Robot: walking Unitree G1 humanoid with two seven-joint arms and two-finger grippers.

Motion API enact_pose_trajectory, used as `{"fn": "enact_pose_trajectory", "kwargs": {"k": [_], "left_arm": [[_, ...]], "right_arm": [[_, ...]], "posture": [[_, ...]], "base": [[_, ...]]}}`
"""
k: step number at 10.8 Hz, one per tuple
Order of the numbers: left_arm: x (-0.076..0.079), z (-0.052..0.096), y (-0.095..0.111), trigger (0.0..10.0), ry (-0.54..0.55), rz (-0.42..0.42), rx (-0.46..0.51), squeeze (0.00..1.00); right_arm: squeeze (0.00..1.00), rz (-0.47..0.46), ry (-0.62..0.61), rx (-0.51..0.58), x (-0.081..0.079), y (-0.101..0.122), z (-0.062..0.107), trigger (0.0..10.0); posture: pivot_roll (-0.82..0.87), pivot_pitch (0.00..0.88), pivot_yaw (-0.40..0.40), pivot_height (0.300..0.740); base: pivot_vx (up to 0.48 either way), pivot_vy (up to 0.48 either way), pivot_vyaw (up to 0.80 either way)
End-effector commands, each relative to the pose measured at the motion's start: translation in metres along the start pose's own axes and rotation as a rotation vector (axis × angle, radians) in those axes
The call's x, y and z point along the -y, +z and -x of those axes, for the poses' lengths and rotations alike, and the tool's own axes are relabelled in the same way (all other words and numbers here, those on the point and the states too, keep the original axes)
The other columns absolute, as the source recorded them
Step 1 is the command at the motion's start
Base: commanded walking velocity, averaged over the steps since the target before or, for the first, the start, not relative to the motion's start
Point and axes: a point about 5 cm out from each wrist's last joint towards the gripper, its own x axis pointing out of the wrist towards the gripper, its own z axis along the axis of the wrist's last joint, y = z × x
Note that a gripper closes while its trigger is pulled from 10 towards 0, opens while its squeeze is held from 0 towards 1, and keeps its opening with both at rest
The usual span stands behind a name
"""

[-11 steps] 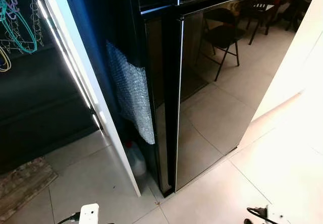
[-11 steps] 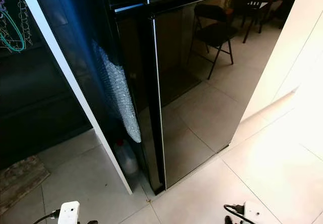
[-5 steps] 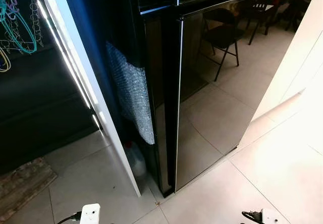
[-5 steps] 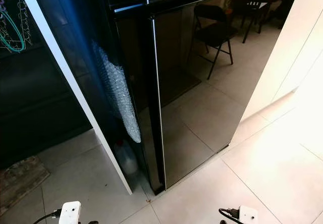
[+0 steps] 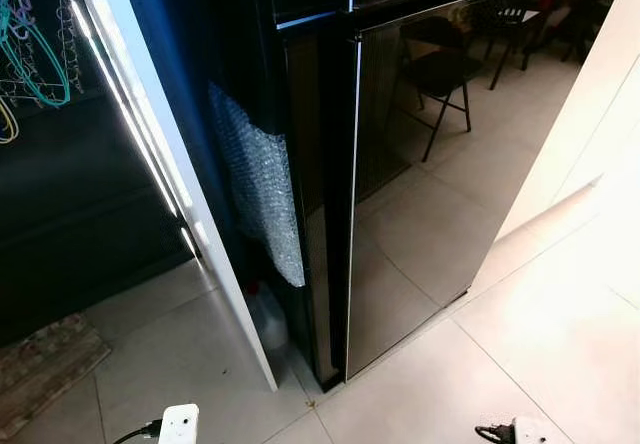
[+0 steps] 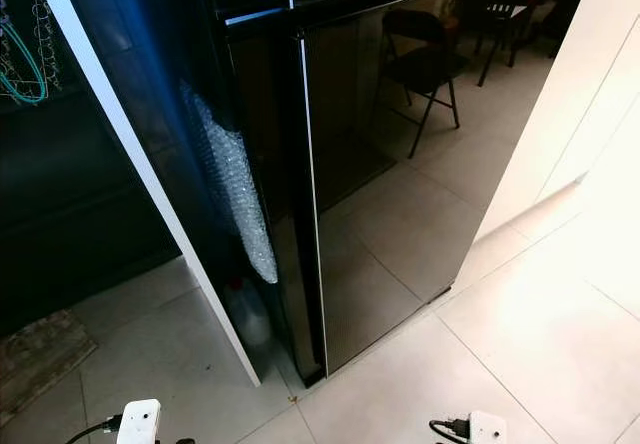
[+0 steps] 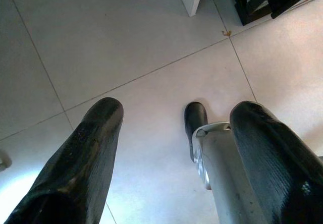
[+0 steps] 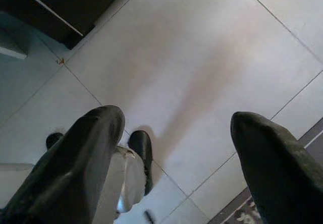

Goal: Restocking fridge

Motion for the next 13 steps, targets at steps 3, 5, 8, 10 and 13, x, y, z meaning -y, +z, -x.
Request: {"fn": "enact_pose_trajectory", "kwargs": {"k": [3, 5, 8, 10, 13], "left_arm": [[-0.0026, 0.0013, -0.0056, 10.0, 0.006, -0.014, -0.017, 0.00], [-0.0024, 0.0012, -0.0052, 10.0, 0.005, -0.010, -0.015, 0.00], [-0.0027, 0.0009, -0.0040, 10.0, 0.006, -0.006, -0.014, 0.00], [-0.0027, 0.0009, -0.0037, 10.0, 0.007, -0.004, -0.014, 0.00], [-0.0026, 0.0008, -0.0032, 10.0, 0.006, -0.002, -0.012, 0.00]], "right_arm": [[0.00, 0.031, 0.003, -0.028, 0.0053, -0.0090, 0.0027, 10.0], [0.00, -0.019, -0.010, -0.030, 0.0078, -0.0113, 0.0036, 10.0], [0.00, -0.023, -0.018, -0.032, 0.0095, -0.0121, 0.0040, 10.0], [0.00, -0.034, -0.016, -0.031, 0.0101, -0.0125, 0.0043, 10.0], [0.00, -0.031, -0.016, -0.033, 0.0109, -0.0124, 0.0045, 10.0]], "posture": [[-0.14, 0.000, 0.012, 0.740], [-0.14, 0.000, 0.012, 0.740], [-0.15, 0.000, 0.014, 0.740], [-0.14, 0.000, 0.014, 0.740], [-0.14, 0.000, 0.016, 0.740]], "base": [[0.000, 0.000, 0.73], [0.000, -0.262, 0.00], [0.000, -0.282, 0.00], [0.000, -0.283, 0.00], [0.000, -0.280, 0.00]]}}
